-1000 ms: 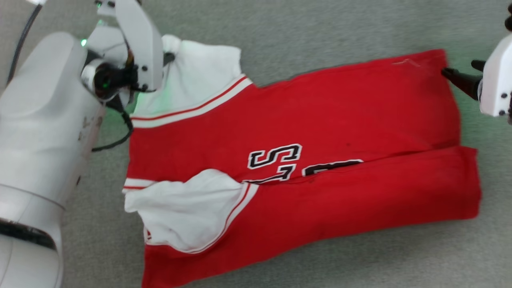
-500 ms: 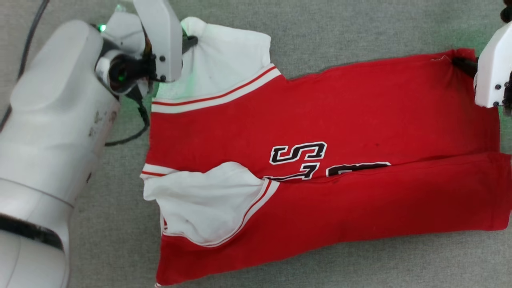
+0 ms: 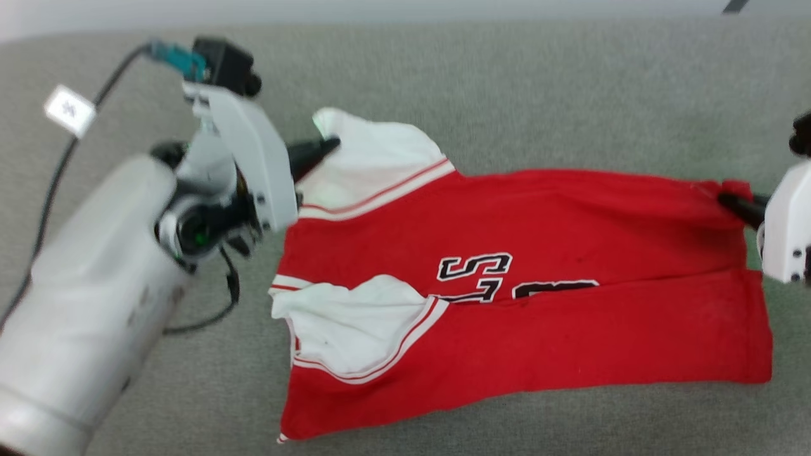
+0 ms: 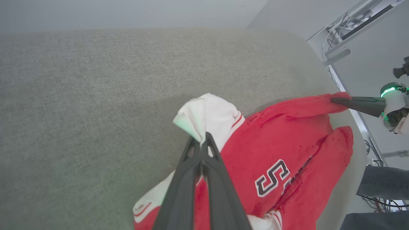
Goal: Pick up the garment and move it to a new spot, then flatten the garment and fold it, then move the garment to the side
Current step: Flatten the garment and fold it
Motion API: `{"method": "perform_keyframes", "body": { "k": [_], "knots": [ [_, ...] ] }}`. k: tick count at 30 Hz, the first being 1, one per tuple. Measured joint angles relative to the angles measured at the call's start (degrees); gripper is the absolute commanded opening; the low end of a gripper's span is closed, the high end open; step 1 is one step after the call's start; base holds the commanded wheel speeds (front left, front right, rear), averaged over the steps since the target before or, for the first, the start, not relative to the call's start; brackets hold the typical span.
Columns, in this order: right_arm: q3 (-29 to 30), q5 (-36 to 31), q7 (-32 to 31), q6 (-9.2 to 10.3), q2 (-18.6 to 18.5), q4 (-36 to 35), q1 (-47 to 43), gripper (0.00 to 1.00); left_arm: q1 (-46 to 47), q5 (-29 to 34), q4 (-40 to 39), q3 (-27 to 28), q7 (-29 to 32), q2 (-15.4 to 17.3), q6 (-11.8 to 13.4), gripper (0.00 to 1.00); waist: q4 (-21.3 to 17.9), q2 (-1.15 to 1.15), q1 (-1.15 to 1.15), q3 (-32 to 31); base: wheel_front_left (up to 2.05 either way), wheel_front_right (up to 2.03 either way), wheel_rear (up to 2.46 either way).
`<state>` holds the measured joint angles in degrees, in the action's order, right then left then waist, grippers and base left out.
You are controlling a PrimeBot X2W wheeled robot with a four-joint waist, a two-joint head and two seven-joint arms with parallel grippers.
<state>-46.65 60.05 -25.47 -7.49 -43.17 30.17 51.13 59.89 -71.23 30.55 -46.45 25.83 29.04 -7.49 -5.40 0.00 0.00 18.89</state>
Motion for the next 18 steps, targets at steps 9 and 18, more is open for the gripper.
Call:
{"method": "perform_keyframes", "body": {
  "k": [9,18],
  "knots": [
    [0.8,4.0,6.6,0.00,-6.7,-10.1,-12.7,0.00,-16.3,-3.4,-16.6,-0.1,-9.8,7.6,0.0,0.00,1.8,0.00,0.00,-8.3,0.00,0.00,0.00],
    [4.3,5.6,10.4,-0.01,-10.4,-14.6,-23.3,0.00,-33.8,-5.2,-30.0,-0.3,-18.0,12.3,4.0,0.00,4.1,0.00,0.00,-11.2,0.00,0.00,0.00]
  ]
}}
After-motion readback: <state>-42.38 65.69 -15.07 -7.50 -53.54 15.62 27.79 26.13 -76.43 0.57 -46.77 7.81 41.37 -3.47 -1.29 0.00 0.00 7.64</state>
